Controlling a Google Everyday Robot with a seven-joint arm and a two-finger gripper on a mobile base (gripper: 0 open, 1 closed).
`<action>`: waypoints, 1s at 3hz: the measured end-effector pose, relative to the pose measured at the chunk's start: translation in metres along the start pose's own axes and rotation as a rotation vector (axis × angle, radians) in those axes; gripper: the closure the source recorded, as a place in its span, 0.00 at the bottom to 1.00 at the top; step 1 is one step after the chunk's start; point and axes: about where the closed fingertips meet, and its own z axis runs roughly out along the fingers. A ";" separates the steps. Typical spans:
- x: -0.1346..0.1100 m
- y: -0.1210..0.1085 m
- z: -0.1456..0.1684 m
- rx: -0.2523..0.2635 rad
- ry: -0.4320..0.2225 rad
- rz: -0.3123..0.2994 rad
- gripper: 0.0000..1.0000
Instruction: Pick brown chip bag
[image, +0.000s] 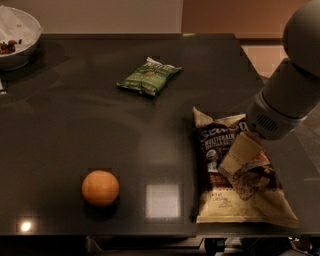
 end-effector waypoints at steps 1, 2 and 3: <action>-0.002 0.000 0.000 -0.001 -0.004 0.015 0.40; -0.008 0.003 -0.007 -0.007 -0.023 0.009 0.64; -0.016 0.011 -0.022 -0.012 -0.055 -0.023 0.87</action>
Offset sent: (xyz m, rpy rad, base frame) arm 0.0012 0.0114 0.0183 0.0449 -0.0198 -0.0006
